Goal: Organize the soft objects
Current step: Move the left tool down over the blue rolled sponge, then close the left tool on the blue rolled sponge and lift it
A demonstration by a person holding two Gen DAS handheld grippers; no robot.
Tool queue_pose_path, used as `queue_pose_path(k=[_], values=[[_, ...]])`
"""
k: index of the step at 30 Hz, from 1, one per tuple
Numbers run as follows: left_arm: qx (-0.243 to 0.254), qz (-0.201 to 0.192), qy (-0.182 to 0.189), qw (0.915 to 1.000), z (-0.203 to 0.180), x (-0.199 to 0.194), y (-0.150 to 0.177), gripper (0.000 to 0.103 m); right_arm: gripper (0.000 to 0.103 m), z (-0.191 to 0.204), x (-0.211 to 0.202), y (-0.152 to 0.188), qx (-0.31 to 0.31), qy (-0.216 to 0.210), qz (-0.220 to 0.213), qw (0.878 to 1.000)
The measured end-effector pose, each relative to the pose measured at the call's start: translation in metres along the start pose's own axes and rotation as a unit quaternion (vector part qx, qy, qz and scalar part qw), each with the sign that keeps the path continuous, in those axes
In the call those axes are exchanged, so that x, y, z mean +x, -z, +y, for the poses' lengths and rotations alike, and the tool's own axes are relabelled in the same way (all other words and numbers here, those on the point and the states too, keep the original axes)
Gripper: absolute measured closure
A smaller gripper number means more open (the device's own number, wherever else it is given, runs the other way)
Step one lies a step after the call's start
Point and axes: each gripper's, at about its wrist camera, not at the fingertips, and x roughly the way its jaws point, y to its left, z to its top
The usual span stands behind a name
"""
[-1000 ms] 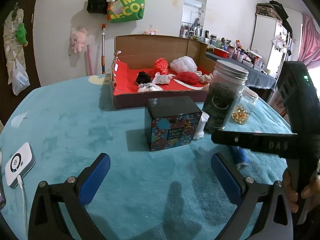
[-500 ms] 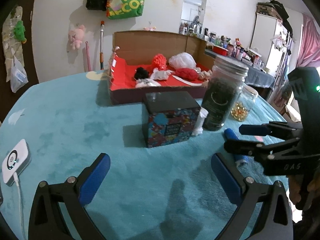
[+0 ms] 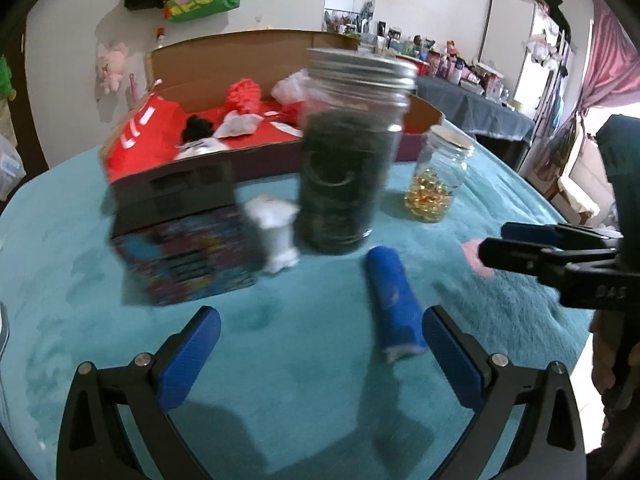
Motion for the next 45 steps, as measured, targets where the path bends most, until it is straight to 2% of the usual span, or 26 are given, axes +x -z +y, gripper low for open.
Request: queue_pose_path(k=[4, 7, 9, 13, 23, 26, 30, 35, 39, 41, 45], values=[[0.014, 0.013, -0.021, 0.9996, -0.020, 0.015, -0.009, 0.001, 0.033, -0.026, -0.007, 0.002, 0.019, -0.002, -0.001, 1.000], [0.026, 0.029, -0.045, 0.9982, -0.025, 0.027, -0.012, 0.011, 0.033, -0.038, -0.011, 0.002, 0.024, -0.002, -0.003, 1.000], [0.028, 0.034, -0.047, 0.9980, -0.024, 0.029, -0.011, 0.011, 0.033, -0.042, -0.011, 0.003, 0.027, -0.006, -0.003, 1.000], [0.019, 0.030, -0.046, 0.9983, -0.010, 0.021, -0.008, 0.019, 0.033, -0.044, -0.007, 0.006, 0.031, -0.013, -0.002, 0.999], [-0.008, 0.026, -0.095, 0.9951, 0.051, -0.006, 0.010, 0.019, 0.033, -0.016, 0.007, 0.002, 0.009, -0.052, 0.002, 0.999], [-0.012, 0.021, -0.092, 0.9955, 0.059, -0.011, 0.013, 0.020, 0.033, 0.001, 0.009, -0.001, -0.024, -0.069, 0.001, 0.997], [0.005, 0.016, -0.098, 0.9950, 0.060, -0.013, 0.015, 0.022, 0.033, 0.030, 0.007, -0.007, -0.090, -0.099, -0.007, 0.991], [0.001, 0.015, -0.077, 0.9969, 0.065, -0.016, 0.016, 0.040, 0.033, 0.072, 0.004, -0.017, -0.190, -0.117, -0.023, 0.975], [0.019, 0.009, -0.050, 0.9985, 0.060, -0.015, 0.016, 0.051, 0.034, 0.096, 0.008, -0.024, -0.247, -0.128, -0.024, 0.960], [0.024, 0.013, -0.036, 0.9990, 0.059, -0.013, 0.015, 0.059, 0.035, 0.106, 0.011, -0.025, -0.274, -0.131, -0.024, 0.952], [0.022, 0.011, -0.036, 0.9990, 0.063, -0.016, 0.016, 0.062, 0.043, 0.124, 0.020, -0.027, -0.316, -0.125, -0.017, 0.940]])
